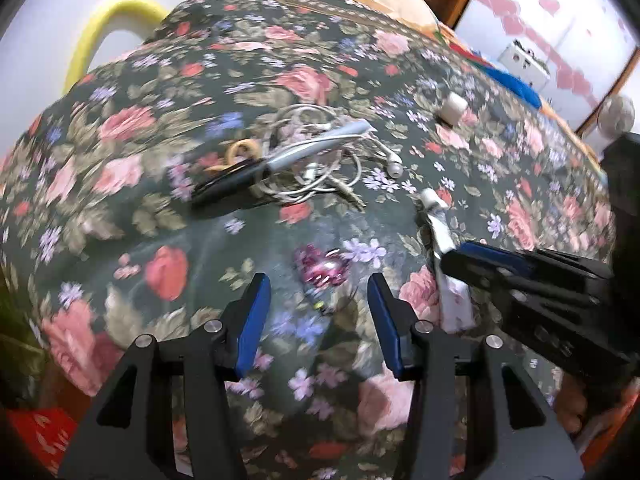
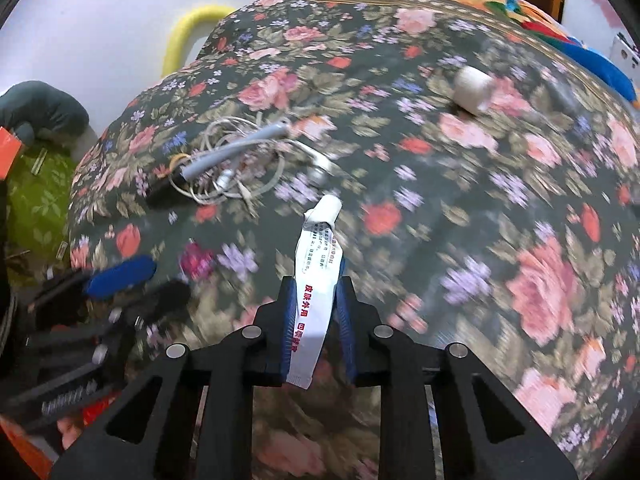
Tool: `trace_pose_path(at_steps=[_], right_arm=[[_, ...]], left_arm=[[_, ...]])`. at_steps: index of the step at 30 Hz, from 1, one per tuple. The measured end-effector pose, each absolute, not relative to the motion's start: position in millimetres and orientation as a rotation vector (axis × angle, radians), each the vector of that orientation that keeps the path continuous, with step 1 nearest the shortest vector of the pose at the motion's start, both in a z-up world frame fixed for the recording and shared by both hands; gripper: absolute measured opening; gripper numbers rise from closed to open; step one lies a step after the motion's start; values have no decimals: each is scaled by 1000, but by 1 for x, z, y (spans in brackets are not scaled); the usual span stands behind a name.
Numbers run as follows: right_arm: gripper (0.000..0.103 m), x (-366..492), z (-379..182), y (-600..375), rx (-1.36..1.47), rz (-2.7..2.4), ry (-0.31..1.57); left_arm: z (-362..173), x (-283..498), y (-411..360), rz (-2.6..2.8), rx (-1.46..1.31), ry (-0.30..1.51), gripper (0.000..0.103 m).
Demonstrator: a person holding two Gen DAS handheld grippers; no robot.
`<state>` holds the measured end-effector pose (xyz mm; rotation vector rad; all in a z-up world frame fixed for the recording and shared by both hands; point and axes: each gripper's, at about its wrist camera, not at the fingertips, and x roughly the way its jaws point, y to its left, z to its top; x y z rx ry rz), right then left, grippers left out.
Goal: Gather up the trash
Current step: 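Move both tools back over the bed and grasp the white tube with the right tool, then lift the white tube in the right tool off the bed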
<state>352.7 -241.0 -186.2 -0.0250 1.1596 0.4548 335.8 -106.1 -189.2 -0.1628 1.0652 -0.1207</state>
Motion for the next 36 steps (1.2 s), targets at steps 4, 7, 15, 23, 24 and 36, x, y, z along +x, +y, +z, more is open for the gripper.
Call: trace_pose_path(at_steps=[4, 7, 15, 23, 24, 36], right_arm=[[18, 347, -187, -248, -32, 467, 1146], [18, 345, -185, -245, -51, 453, 1144], [2, 341, -169, -241, -53, 450, 1127], [36, 340, -176, -253, 41, 426, 1203], [41, 340, -177, -254, 46, 415, 1191], [27, 325, -186, -219, -222, 302, 1059]], left_arm=[[-193, 341, -122, -96, -72, 1050, 48], [-194, 343, -128, -56, -20, 1037, 30], [-183, 330, -129, -107, -84, 1059, 0], [-157, 307, -124, -104, -107, 990, 0], [-155, 305, -122, -106, -122, 988, 0], [-150, 300, -105, -91, -153, 976, 0]])
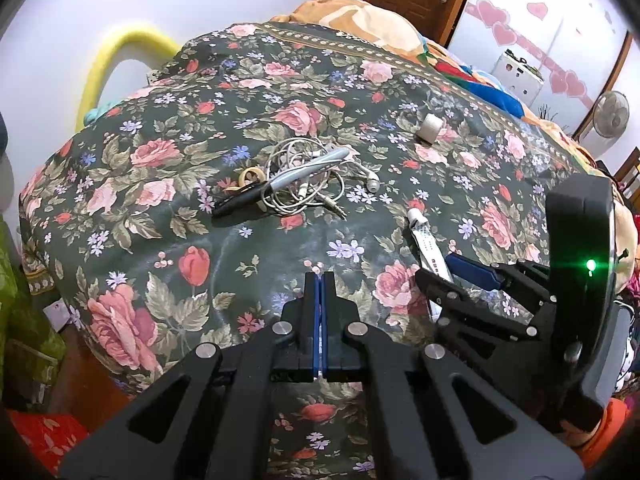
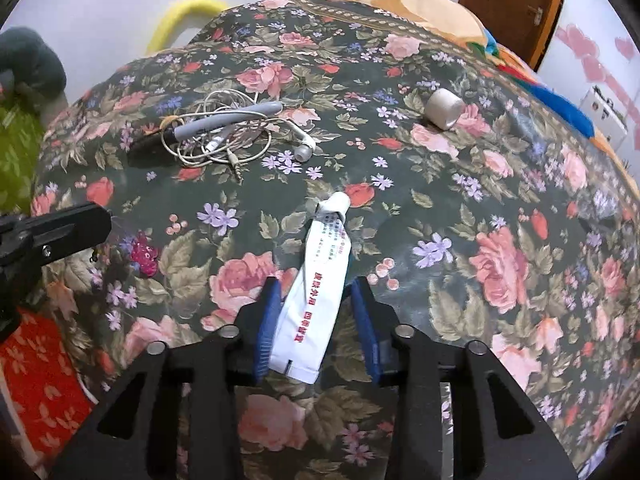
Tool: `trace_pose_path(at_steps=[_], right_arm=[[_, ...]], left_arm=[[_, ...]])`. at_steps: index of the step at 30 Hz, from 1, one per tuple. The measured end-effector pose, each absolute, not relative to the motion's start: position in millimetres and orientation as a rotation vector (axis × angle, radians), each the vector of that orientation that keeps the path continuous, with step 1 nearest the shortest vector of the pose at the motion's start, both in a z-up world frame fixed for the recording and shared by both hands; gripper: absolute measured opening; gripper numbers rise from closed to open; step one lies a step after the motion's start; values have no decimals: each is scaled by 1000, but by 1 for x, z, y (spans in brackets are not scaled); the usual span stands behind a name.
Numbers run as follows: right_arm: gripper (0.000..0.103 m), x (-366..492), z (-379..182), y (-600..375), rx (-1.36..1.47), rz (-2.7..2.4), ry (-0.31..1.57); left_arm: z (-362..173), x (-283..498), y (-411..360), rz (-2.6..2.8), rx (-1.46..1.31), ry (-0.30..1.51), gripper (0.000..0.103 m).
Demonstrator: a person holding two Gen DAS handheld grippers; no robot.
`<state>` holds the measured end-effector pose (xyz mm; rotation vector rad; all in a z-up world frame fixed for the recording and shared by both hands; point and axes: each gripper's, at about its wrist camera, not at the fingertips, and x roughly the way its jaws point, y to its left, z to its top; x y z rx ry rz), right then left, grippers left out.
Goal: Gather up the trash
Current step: 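Lift the white tube in the right tool off the bed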
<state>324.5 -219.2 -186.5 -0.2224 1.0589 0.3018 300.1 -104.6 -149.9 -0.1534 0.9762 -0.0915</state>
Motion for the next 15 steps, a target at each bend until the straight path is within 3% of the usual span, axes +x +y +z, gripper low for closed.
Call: trace_pose_path(at_steps=[4, 5, 15], right_arm=[[24, 333, -184, -226, -164, 333, 1092], [17, 334, -181, -230, -138, 343, 1102], [17, 320, -151, -233, -65, 367, 1081]], left_arm=[[-145, 295, -101, -85, -158, 971, 0], [-143, 293, -100, -85, -162, 969, 0], [-110, 268, -88, -70, -175, 921, 0]])
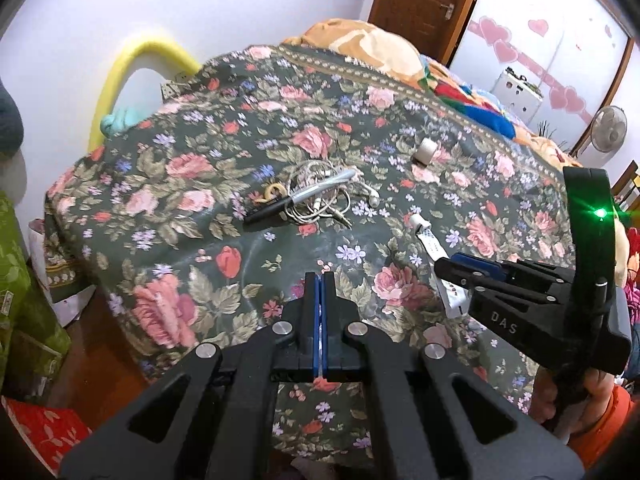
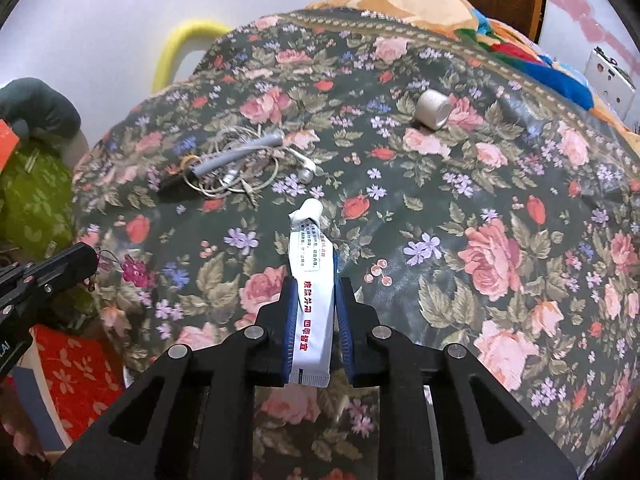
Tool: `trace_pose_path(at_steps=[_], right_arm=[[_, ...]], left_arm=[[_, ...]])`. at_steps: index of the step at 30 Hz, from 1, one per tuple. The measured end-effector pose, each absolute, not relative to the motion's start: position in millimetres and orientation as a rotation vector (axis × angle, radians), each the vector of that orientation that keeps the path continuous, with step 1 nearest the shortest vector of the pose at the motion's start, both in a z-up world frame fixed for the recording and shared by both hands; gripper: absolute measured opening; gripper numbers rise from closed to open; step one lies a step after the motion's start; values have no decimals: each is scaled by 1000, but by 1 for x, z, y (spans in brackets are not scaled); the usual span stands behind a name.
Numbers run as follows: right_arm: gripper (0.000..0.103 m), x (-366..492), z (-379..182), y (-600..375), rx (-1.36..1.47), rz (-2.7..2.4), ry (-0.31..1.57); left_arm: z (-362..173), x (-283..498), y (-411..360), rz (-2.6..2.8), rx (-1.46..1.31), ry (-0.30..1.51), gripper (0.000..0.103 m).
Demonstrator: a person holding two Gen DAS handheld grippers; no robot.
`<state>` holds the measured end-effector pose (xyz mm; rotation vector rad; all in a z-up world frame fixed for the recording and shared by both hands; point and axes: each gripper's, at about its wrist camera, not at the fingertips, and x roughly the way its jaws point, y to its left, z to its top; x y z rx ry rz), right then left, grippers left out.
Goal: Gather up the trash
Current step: 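Lift the white tube in the right tool off the bed, then carry the tube over the bin and open the right tool to drop it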
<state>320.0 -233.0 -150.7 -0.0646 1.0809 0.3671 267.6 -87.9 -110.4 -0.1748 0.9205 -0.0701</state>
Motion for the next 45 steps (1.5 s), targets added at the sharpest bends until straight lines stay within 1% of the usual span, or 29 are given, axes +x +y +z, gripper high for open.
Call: trace_pose_path(at_steps=[8, 14, 23, 30, 36, 45], right_arm=[[17, 293, -106, -213, -87, 407, 1004], [17, 262, -78, -178, -95, 480, 962], [17, 209, -66, -115, -135, 591, 948], [17, 172, -76, -66, -177, 675, 975], [17, 150, -97, -26, -216, 735, 1034], [18, 141, -150, 19, -279, 793, 1192]], left_arm=[[-80, 231, -66, -33, -182, 873, 0], [-64, 196, -40, 11, -198, 843, 0], [-61, 141, 11, 92, -222, 852, 0], [-72, 99, 58, 157, -268, 884, 0], [-95, 75, 89, 199, -292, 931, 0], [-160, 61, 124, 226, -377, 1046, 0]])
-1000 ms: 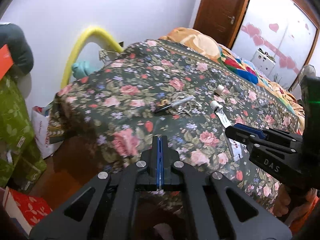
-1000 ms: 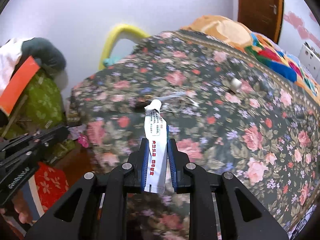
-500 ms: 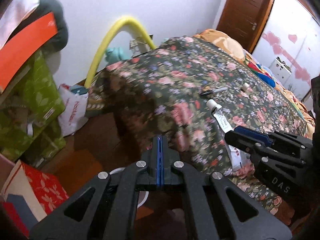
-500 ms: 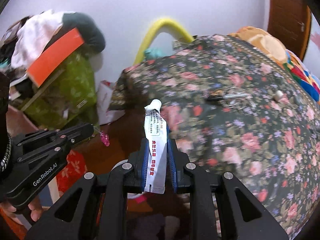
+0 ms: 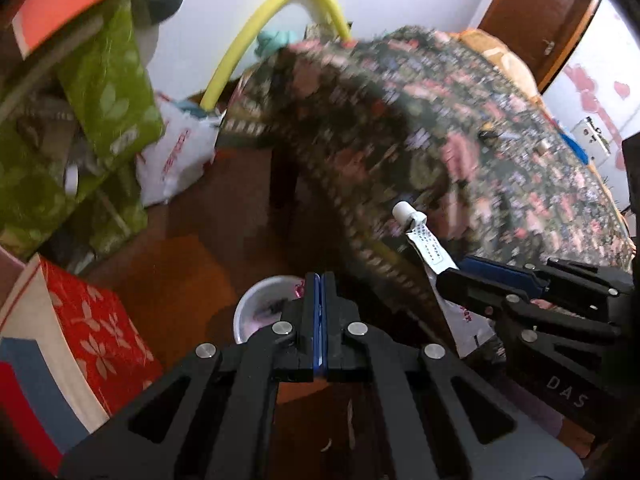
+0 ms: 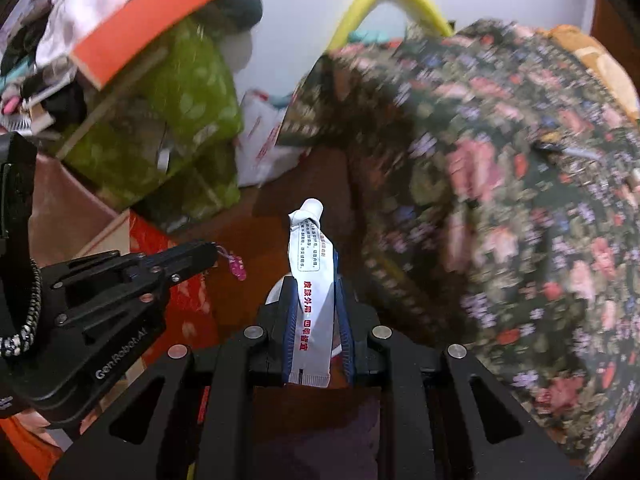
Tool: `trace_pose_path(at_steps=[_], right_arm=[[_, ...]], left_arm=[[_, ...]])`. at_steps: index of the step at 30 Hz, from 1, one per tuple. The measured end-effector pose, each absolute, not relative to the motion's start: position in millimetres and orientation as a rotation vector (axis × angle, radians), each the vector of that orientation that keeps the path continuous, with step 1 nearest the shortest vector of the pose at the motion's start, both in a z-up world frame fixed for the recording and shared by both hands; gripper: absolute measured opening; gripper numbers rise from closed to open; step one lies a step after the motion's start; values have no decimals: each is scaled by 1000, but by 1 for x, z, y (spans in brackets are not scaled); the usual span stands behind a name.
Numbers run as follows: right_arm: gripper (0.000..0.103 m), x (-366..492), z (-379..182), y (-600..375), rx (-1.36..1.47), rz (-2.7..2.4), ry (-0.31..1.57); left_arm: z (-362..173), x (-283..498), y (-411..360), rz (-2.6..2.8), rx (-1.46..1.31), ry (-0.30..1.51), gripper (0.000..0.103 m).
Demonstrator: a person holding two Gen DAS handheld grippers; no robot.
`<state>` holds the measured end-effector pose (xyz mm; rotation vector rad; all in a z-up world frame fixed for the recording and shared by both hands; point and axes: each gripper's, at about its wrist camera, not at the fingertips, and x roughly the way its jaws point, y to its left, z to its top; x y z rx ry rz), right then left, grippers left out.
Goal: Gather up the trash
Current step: 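Carry the tube over the bin and open the right tool to drop it, then move both tools back over the bed toward the remaining items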
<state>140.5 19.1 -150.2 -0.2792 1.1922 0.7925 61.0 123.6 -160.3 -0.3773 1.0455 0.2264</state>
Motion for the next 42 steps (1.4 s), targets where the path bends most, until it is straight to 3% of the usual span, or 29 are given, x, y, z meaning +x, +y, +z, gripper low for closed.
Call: trace_pose_path(at_steps=[10, 18, 22, 30, 42], right_arm=[[18, 151, -215, 49, -338, 792, 1378], [19, 159, -241, 62, -303, 790, 1478], [36, 159, -246, 67, -334, 769, 1494], [38, 152, -223, 58, -353, 791, 1423], [38, 156, -154, 9, -304, 758, 1187]], left_arm=[[-240, 62, 146, 231, -457, 1226, 0], [-262, 67, 157, 212, -528, 1276, 2], [-267, 68, 163, 225, -566, 1303, 8], [-246, 59, 163, 265, -524, 1260, 9], [-168, 51, 137, 272, -406, 1102, 9]])
